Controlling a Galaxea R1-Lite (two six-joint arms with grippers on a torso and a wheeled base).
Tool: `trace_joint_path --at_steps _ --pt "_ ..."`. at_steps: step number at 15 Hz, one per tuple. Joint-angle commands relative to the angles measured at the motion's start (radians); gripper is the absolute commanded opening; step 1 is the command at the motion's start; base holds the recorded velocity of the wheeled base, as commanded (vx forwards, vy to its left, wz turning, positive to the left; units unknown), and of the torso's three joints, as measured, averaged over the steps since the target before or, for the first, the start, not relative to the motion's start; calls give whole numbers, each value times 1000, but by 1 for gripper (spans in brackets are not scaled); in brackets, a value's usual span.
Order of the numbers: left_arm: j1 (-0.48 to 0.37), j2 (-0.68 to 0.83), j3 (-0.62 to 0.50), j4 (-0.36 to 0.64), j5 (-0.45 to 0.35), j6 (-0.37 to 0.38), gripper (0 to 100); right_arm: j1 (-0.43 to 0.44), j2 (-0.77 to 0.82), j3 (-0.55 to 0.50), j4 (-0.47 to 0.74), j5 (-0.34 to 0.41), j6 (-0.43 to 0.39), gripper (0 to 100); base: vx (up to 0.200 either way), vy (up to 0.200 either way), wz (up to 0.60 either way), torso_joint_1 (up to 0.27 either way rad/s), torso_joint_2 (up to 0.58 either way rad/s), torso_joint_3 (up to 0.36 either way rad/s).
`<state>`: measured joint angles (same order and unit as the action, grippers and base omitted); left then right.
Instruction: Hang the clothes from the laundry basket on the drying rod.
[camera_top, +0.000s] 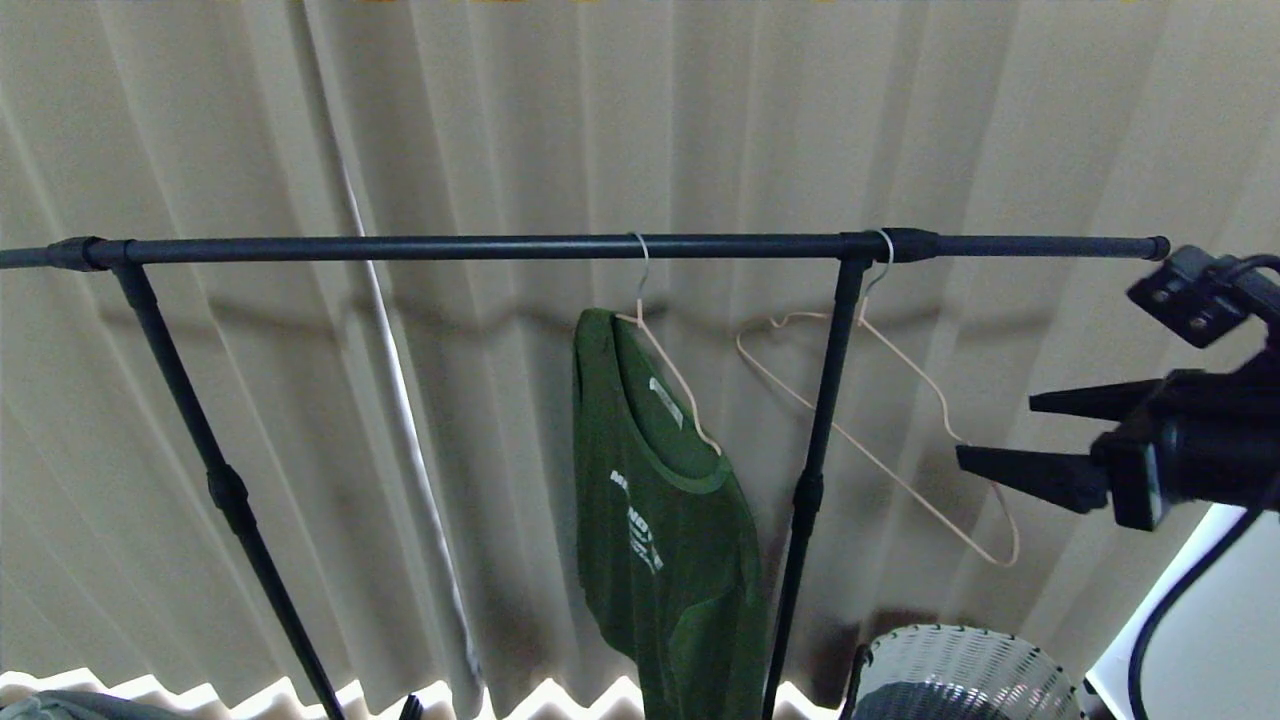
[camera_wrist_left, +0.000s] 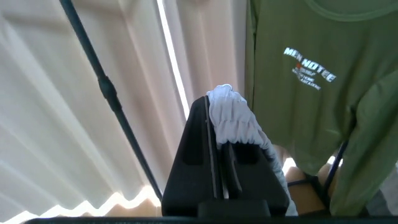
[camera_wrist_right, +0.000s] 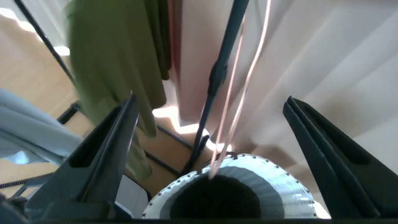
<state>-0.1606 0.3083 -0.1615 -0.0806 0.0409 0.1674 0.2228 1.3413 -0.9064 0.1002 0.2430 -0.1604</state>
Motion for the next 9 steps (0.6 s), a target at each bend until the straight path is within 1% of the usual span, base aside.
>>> trace_joint_path --at_steps 1,3,5,8,9 --pt "-5 6 -4 -1 1 0 0 36 193 -143 56 -22 1 100 0 0 0 0 0 0" --pt "-7 3 -6 -1 2 0 0 36 288 -187 59 -62 2 100 0 0 0 0 0 0" --pt "-7 5 2 -1 2 0 0 30 323 -195 58 -93 5 100 0 0 0 0 0 0" --pt "-17 3 8 -1 2 0 0 7 342 -206 56 -94 5 100 0 0 0 0 0 0" --pt "-19 3 7 1 2 1 0 1 368 -227 56 -94 9 100 0 0 0 0 0 0"
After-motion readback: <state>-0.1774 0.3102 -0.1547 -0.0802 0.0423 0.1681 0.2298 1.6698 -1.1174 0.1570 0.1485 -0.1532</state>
